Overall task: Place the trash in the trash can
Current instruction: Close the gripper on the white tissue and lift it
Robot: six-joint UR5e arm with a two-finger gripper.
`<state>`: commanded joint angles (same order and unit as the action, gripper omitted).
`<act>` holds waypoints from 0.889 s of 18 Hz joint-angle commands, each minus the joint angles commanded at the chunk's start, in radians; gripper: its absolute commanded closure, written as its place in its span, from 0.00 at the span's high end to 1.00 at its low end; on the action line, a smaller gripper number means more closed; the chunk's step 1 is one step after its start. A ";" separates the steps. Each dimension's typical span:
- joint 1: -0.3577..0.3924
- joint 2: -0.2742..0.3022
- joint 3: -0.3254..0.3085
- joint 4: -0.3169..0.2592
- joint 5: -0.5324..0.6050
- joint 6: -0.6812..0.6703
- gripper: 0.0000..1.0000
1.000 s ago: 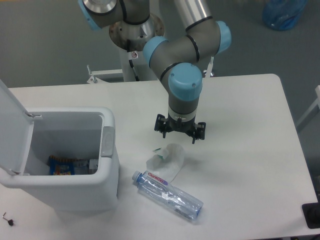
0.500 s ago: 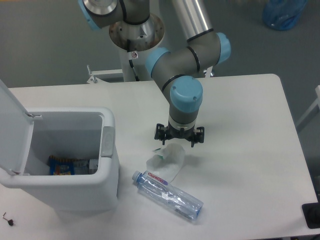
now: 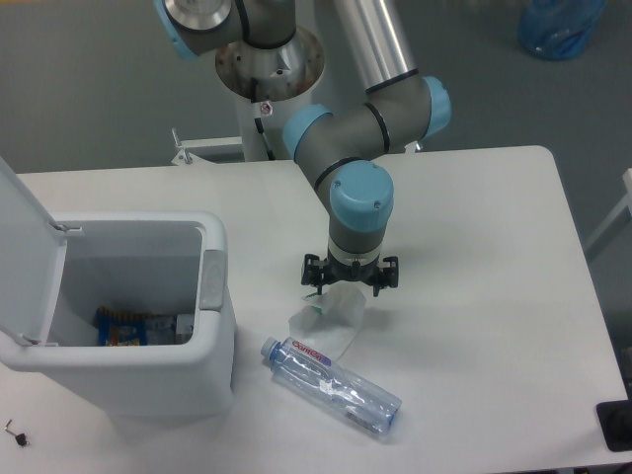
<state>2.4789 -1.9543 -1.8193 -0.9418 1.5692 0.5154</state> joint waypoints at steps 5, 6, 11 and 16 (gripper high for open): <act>-0.009 0.002 0.000 -0.002 0.020 0.003 0.44; -0.009 0.002 0.001 -0.002 0.020 0.003 0.36; -0.009 0.008 0.011 -0.011 0.020 0.006 0.04; -0.003 0.027 0.032 -0.005 0.015 0.015 0.00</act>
<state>2.4758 -1.9268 -1.7872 -0.9465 1.5846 0.5307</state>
